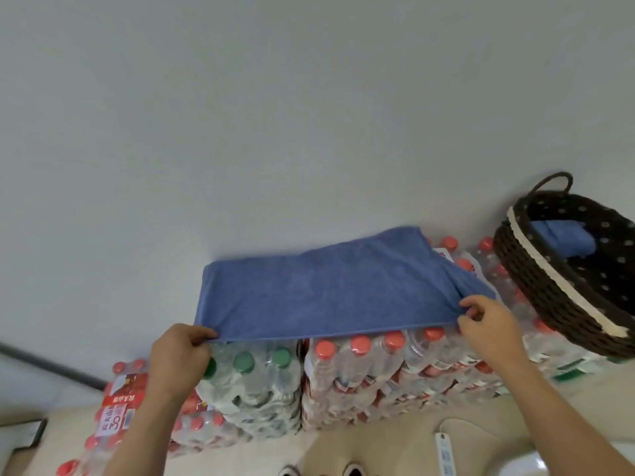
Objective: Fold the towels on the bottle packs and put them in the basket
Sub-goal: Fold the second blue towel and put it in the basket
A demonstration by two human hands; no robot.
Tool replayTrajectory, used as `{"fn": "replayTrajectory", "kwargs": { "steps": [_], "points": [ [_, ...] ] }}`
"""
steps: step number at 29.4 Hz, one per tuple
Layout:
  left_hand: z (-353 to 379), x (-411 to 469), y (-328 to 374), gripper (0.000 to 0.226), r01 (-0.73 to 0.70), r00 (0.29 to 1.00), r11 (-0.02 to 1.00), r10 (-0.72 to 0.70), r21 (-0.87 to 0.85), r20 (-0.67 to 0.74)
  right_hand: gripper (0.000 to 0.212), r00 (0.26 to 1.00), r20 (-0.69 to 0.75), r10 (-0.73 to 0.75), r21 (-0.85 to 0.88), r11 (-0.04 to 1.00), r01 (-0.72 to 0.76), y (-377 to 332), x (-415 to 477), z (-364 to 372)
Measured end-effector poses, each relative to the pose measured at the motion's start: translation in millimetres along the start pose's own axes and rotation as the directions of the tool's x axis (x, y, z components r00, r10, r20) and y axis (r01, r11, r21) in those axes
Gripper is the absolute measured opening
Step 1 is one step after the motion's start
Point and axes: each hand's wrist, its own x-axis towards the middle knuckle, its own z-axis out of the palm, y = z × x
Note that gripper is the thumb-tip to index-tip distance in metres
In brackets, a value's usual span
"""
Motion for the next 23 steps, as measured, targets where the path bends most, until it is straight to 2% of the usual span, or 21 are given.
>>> {"fn": "replayTrajectory", "kwargs": {
  "steps": [3,7,10,14,17,19,20,23],
  "points": [
    [-6.0,-4.8,5.7,0.023,0.052,0.999,0.998,-0.052,-0.041,0.000,0.020,0.994,-0.074,0.080,0.123,0.990,-0.070,1.8,0.2,-1.7],
    [1.9,-15.2,1.4,0.021,0.141,0.990,0.983,-0.138,-0.118,0.030,0.031,0.962,-0.193,0.191,0.144,0.976,-0.165,4.1,-3.8,2.2],
    [6.0,-21.3,-6.5,0.020,0.210,0.978,0.951,-0.202,-0.228,0.058,0.044,0.928,-0.154,0.339,0.200,0.930,-0.307,3.8,-10.2,5.5],
    [5.0,-18.4,-15.8,0.015,0.322,0.941,0.813,-0.330,-0.485,0.071,0.056,0.919,-0.023,0.395,0.073,0.917,-0.392,3.8,-9.1,5.8],
    [10.4,-15.8,-21.4,0.024,0.369,0.929,0.835,-0.346,-0.407,0.134,0.056,0.889,0.050,0.455,0.078,0.886,-0.458,-1.9,-5.6,2.3],
    [13.6,-15.2,-22.5,0.034,0.404,0.914,0.845,-0.352,-0.350,0.204,0.051,0.886,0.016,0.463,0.100,0.881,-0.462,-1.3,-9.4,4.1],
    [13.1,-14.6,-23.4,0.035,0.407,0.913,0.846,-0.363,-0.346,0.187,0.046,0.888,-0.023,0.460,0.120,0.883,-0.454,-0.4,-11.4,5.6],
    [3.7,-12.9,-18.5,0.029,0.340,0.935,0.876,-0.355,-0.343,0.019,0.032,0.874,-0.100,0.475,0.254,0.862,-0.439,0.7,-8.2,5.9]
  ]
}}
